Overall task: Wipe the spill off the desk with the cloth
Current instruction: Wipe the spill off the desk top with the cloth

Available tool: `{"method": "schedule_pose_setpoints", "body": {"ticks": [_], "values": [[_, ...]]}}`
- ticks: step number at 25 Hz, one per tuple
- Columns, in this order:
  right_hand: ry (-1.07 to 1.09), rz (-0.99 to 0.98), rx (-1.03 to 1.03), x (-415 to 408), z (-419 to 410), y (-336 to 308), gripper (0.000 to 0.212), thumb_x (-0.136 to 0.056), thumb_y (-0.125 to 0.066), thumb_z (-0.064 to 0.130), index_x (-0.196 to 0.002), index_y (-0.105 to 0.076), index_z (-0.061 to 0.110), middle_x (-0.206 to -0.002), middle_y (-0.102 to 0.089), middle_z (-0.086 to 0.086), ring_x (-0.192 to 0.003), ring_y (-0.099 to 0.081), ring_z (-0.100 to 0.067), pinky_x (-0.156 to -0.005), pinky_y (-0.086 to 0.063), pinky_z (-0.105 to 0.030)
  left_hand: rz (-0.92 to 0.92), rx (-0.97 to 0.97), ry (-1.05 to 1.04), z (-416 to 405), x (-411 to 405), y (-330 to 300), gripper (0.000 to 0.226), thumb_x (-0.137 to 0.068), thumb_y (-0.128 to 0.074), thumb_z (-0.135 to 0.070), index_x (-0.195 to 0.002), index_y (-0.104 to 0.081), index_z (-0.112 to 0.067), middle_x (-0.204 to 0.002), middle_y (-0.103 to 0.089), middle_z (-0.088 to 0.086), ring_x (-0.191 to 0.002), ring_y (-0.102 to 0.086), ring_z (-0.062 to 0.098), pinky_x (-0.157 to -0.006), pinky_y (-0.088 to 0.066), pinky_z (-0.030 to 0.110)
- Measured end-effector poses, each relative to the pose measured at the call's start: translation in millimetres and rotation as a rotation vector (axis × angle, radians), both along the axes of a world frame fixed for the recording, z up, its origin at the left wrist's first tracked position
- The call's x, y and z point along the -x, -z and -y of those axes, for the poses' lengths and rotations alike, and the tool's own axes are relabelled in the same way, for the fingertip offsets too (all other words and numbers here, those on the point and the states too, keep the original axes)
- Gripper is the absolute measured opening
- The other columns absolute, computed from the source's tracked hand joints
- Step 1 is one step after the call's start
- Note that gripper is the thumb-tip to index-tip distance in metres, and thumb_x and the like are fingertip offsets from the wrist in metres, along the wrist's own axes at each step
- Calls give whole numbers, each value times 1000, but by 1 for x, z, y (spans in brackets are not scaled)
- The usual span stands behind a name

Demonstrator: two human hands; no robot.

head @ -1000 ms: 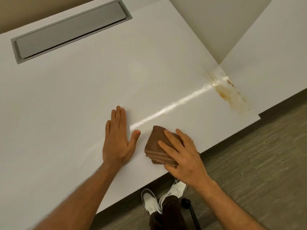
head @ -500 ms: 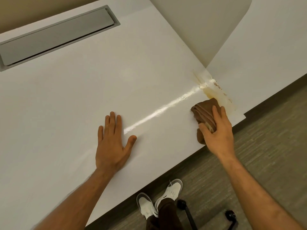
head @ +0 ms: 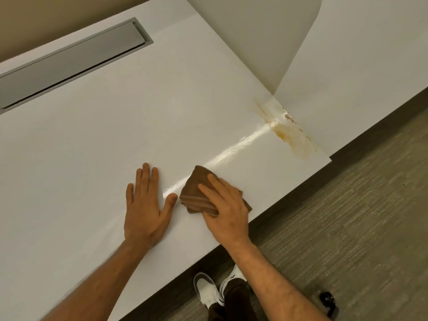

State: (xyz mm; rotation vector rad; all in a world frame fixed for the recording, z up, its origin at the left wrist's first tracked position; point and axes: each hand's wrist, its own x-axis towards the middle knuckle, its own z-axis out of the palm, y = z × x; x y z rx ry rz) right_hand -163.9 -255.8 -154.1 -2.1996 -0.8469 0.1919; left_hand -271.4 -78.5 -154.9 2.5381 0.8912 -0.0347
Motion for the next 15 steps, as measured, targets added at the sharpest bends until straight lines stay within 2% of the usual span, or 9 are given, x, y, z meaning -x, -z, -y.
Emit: {"method": "schedule_pose_setpoints", "body": {"ticks": [2, 4, 6, 9, 11, 13, 15], "values": [[-22, -186, -94, 6, 8, -9, 45, -87, -67, 29, -131, -69, 24, -144, -61, 1, -130, -58, -18, -105, -52, -39, 41, 60, -86, -2, -3, -4, 87, -97, -26, -66, -166, -23, -14, -177, -8, -1, -163, 3, 11, -131, 9, 39], [42, -474, -235, -8, 21, -24, 49, -84, -74, 19, -130, -68, 36, -138, -65, 12, -125, -61, -6, -105, -54, -35, 91, 103, -143, -6, -13, -9, 84, -95, -30, -68, -158, -41, -14, -174, -24, -1, -163, -5, 12, -129, 8, 43], [135, -583, -346, -32, 38, -39, 60, -84, -77, 7, -125, -67, 50, -128, -68, 21, -119, -64, 0, -103, -54, -29, 124, 113, -66, -1, -34, -15, 83, -94, -29, -69, -158, -43, -18, -173, -26, -4, -163, -5, 10, -128, 10, 38], [300, -508, -430, -76, 58, -62, 68, -85, -78, 1, -121, -65, 56, -124, -68, 24, -116, -64, 3, -98, -52, -17, 153, 93, 105, 12, -79, -16, 82, -97, -28, -67, -164, -30, -22, -175, -15, -7, -163, 1, 10, -126, 16, 30], [412, -402, -439, -107, 63, -65, 61, -86, -78, 4, -124, -64, 50, -126, -69, 19, -117, -63, 2, -100, -50, -15, 129, 85, 132, 13, -109, -13, 82, -97, -28, -65, -166, -23, -21, -176, -9, -7, -162, 5, 8, -128, 15, 31], [508, -303, -371, -132, 68, -57, 55, -89, -76, 7, -133, -62, 36, -134, -65, 12, -121, -59, 4, -105, -49, -20, 86, 104, 120, 12, -124, -8, 85, -97, -27, -66, -168, -18, -20, -177, -5, -7, -159, 9, 4, -130, 10, 35], [519, -258, -167, -145, 69, -40, 59, -93, -72, 11, -146, -52, 26, -152, -50, 4, -138, -45, -3, -116, -43, -36, 49, 43, 139, 13, -124, -1, 84, -100, -28, -64, -169, -11, -20, -177, 3, -10, -159, 15, 3, -128, 14, 29]]}}
